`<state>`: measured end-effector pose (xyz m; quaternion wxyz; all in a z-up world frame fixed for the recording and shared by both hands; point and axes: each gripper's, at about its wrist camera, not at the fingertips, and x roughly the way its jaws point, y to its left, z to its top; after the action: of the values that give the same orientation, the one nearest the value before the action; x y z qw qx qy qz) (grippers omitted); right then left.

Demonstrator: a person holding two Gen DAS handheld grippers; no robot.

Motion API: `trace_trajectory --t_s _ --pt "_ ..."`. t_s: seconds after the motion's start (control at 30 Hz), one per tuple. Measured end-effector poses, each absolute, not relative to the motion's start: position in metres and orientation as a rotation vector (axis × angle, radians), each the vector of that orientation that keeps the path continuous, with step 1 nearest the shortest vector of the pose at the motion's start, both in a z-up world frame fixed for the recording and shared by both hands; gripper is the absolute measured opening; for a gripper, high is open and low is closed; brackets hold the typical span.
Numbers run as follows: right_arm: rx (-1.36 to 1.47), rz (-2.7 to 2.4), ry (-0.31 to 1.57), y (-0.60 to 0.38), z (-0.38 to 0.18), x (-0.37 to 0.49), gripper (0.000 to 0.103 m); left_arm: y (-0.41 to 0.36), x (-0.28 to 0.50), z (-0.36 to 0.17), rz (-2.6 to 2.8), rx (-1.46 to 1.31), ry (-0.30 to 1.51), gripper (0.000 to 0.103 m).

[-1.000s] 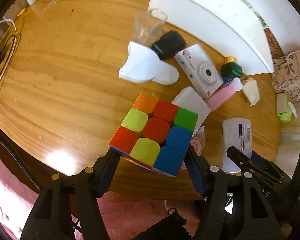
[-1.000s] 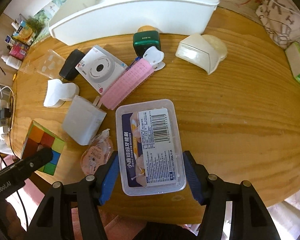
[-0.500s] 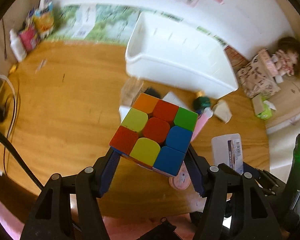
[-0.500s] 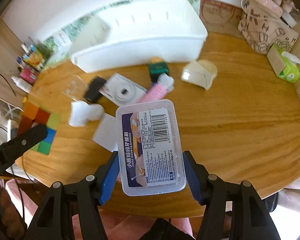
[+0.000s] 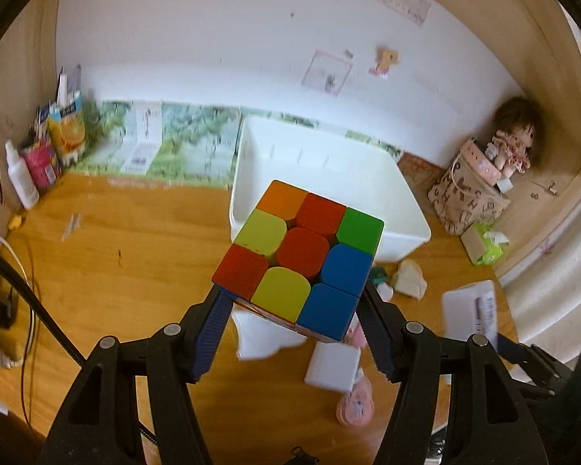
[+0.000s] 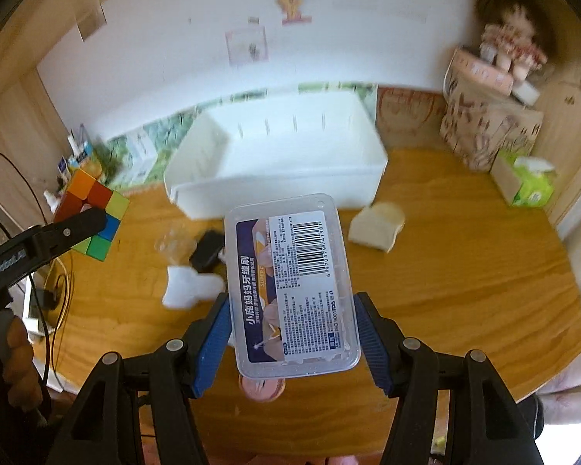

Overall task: Organize rigid objects
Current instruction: 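Lift the cube with the left tool while the right tool carries the box over the bin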

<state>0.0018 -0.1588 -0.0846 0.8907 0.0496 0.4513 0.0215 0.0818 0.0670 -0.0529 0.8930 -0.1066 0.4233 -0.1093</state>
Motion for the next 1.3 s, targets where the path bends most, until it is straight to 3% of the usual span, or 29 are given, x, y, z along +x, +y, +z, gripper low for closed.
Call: trace_trajectory --t_s 0.2,0.83,1.3 --pt "0.07 0.04 0.83 -0.164 -0.068 0.005 0.063 0.068 0.094 -0.041 -0.242 -0.218 0.789 0.068" --pt "0.03 0.173 0.669 -0.181 -0.058 0.085 0.06 0.042 0.162 -0.045 -0.19 -0.212 0.756 0.068" --pt "-0.165 0.22 0.456 -0.174 -0.063 0.138 0.06 0.025 0.208 -0.063 -0.166 -0.169 0.702 0.068"
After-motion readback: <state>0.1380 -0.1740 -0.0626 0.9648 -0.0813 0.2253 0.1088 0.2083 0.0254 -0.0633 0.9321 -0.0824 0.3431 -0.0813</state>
